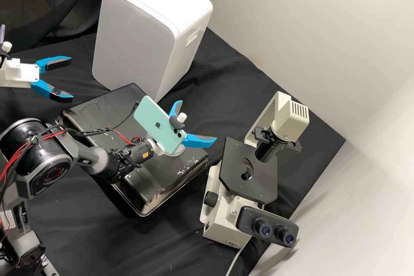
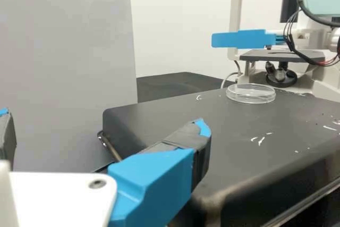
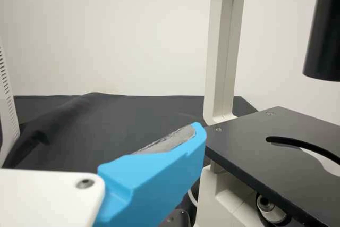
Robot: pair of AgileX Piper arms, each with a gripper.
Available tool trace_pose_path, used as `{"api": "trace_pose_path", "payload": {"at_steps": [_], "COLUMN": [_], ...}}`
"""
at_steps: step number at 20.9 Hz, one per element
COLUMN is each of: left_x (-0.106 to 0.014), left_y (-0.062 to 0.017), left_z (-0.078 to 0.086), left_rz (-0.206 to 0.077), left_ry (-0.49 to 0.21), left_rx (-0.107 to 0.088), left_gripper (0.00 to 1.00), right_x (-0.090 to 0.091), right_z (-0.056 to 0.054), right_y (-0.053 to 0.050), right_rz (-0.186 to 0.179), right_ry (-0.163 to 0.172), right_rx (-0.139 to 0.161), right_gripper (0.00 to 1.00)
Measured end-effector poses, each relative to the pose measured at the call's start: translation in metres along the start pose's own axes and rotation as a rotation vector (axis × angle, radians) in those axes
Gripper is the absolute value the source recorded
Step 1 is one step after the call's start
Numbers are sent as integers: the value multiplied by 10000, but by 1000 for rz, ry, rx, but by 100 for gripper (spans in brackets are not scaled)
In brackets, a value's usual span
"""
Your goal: Place the petri dish on the microscope
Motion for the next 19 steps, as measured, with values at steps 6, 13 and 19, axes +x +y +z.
{"api": "trace_pose_path", "payload": {"at_steps": [6,13,19], "left_x": [-3,-3,-3], "left_y": [-6,-7,-6], "left_z": [13,15,14], "left_rz": [-1,-1,0], "left_ry": [0,4,5], "left_rx": [-5,-9,-10], "left_gripper": [100,100,100], "right_x": [0,-99,-417], "right_z": [0,71,203], "right_y": [0,11,28], "right_rz": [0,15,44], "right_ry": [0,6,54], "right_rx": [0,-13,-50], "right_gripper": [100,100,100]}}
